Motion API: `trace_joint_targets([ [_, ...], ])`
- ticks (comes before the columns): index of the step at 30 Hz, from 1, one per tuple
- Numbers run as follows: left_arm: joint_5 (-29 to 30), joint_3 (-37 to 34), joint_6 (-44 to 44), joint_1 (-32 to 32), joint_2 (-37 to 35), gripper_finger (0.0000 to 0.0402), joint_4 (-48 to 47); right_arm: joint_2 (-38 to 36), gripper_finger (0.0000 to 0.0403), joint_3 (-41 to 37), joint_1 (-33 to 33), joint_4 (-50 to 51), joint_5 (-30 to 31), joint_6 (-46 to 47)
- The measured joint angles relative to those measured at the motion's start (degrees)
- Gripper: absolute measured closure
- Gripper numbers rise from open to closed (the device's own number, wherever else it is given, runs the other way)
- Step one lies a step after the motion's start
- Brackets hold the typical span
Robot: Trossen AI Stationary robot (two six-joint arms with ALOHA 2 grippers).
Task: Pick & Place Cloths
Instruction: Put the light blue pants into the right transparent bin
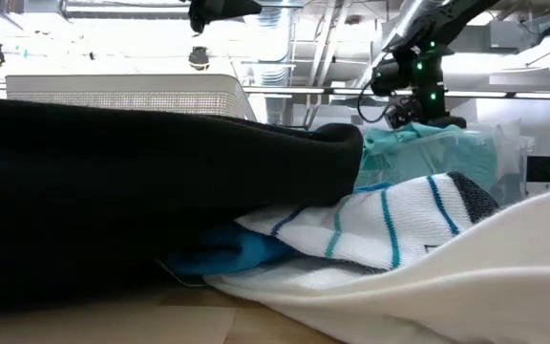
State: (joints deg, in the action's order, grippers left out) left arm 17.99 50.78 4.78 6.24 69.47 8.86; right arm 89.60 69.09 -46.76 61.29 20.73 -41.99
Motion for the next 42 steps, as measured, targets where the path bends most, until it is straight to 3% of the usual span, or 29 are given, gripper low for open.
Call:
trace_joint_targets([
  [13,0.01,0.00,-0.30,0.00,0.00,0.0161,-0.37,1.18,0.0398,-11.92,-2.69,-15.66,-5.80,2.46],
  [16,-0.01,0.00,-2.17,0.00,0.00,0.0161,-0.37,1.40,0.0392,-12.06,-3.10,-16.17,-8.84,3.88],
  [23,-0.01,0.00,-3.02,0.00,0.00,0.0161,-0.35,1.01,0.0376,-12.36,-3.65,-14.37,-7.54,9.19],
  [29,-0.01,0.00,-3.02,-0.63,0.00,0.0161,-0.33,-2.49,0.0304,-9.07,-3.45,-10.59,-7.30,11.32],
  [37,-0.01,0.00,-2.84,-2.46,0.00,0.0161,-0.32,-9.05,0.0143,-4.70,-3.21,-4.96,-8.34,16.55],
  [42,-0.01,0.00,-2.84,-2.60,0.00,0.0161,-0.31,-13.63,0.0090,1.79,-1.77,-2.51,-9.00,22.00],
])
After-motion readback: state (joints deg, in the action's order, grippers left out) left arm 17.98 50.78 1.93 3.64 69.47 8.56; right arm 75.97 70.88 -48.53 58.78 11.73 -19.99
